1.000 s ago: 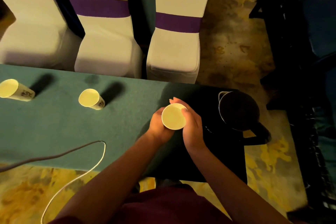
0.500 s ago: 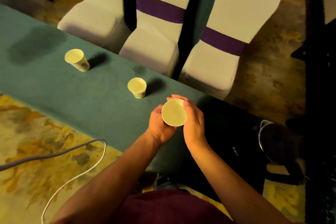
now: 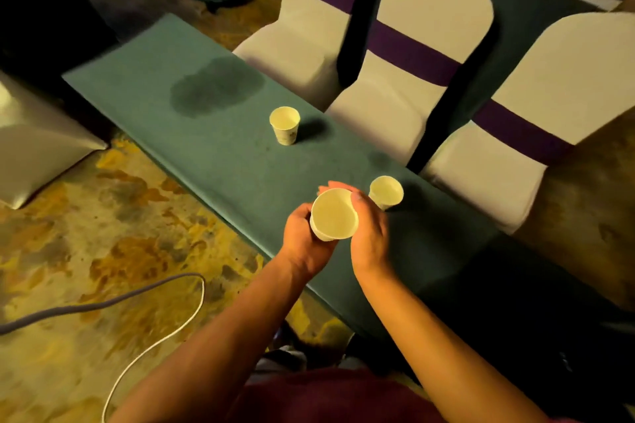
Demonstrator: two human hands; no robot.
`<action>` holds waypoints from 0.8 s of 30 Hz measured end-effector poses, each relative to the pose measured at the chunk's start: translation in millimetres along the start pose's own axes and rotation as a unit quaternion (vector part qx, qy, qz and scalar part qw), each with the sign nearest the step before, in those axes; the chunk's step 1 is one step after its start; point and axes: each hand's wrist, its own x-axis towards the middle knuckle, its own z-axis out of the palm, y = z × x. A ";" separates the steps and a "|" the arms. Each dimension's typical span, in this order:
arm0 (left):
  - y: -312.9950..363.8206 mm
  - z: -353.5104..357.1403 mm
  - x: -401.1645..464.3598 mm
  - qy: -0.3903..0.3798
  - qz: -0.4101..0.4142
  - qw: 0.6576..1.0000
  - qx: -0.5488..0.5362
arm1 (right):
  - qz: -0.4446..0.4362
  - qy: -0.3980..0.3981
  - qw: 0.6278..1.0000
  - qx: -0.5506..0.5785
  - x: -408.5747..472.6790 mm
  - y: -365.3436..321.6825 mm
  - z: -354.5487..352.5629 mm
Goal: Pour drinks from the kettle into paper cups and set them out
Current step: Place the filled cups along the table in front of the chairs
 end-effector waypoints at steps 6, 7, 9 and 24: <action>66.0 -32.3 10.1 0.017 0.005 1.000 -0.016 | -0.009 -0.012 1.000 -0.003 15.9 13.4 72.2; 78.5 -35.9 13.4 0.017 0.007 1.000 -0.019 | -0.009 -0.012 1.000 -0.005 20.7 14.6 83.6; 100.4 -41.2 20.6 0.024 0.011 0.999 -0.022 | -0.009 -0.011 1.000 -0.005 33.0 17.0 104.1; 287.2 -59.5 146.8 0.029 0.005 0.999 0.018 | 0.011 0.006 1.000 0.005 189.5 53.4 261.6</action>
